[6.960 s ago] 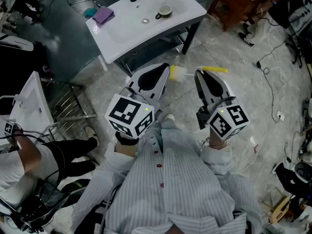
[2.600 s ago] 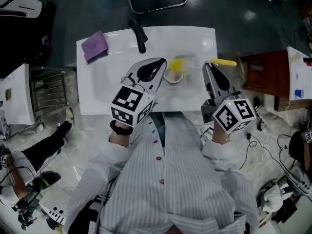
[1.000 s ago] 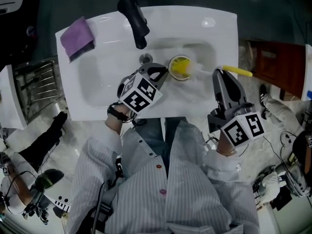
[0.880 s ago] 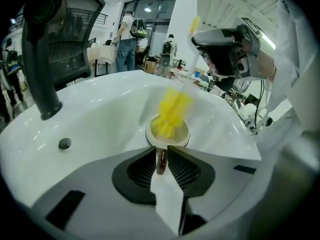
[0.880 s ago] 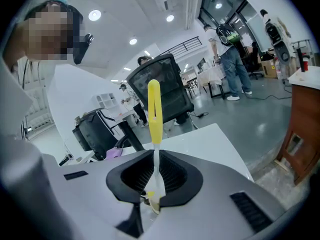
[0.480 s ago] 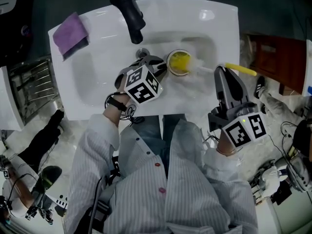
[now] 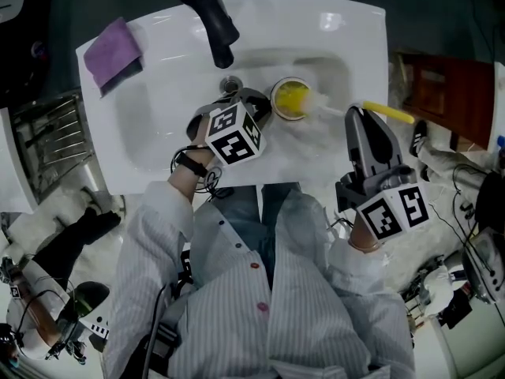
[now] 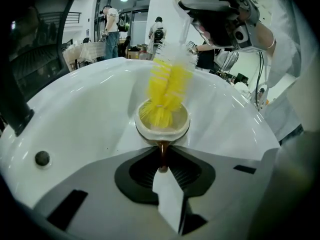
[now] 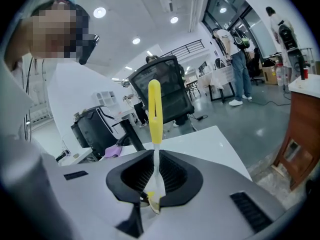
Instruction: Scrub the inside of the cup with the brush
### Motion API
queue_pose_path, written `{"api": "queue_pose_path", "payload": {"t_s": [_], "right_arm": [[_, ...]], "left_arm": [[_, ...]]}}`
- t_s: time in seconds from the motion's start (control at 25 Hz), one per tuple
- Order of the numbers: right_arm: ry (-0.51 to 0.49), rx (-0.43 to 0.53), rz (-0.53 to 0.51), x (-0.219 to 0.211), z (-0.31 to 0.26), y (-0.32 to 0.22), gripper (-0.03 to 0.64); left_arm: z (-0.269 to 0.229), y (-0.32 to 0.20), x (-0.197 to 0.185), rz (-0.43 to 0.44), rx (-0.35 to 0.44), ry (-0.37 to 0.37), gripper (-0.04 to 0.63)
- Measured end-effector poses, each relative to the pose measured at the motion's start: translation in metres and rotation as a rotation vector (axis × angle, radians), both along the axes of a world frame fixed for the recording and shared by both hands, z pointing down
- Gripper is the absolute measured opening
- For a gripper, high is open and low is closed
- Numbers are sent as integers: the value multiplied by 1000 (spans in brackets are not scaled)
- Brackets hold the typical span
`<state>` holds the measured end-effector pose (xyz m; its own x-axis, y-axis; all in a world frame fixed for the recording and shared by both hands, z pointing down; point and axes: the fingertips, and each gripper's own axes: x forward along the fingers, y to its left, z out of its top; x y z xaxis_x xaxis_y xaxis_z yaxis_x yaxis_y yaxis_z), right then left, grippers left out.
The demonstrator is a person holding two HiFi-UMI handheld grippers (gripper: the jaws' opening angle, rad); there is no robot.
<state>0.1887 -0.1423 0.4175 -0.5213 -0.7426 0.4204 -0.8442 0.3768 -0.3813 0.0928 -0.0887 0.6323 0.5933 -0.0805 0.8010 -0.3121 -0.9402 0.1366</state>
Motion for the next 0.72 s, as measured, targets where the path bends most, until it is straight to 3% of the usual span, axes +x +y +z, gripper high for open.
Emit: {"api": "queue_pose_path", "payload": {"t_s": [0.48,0.72], "right_arm": [[126,99,-80,-35,13,-18,57],[161,97,-122,-33,8,-11,57]], "left_arm": [[-1,4,1,10,16,-3,69],[2,3,0,6,8,0,69]]}}
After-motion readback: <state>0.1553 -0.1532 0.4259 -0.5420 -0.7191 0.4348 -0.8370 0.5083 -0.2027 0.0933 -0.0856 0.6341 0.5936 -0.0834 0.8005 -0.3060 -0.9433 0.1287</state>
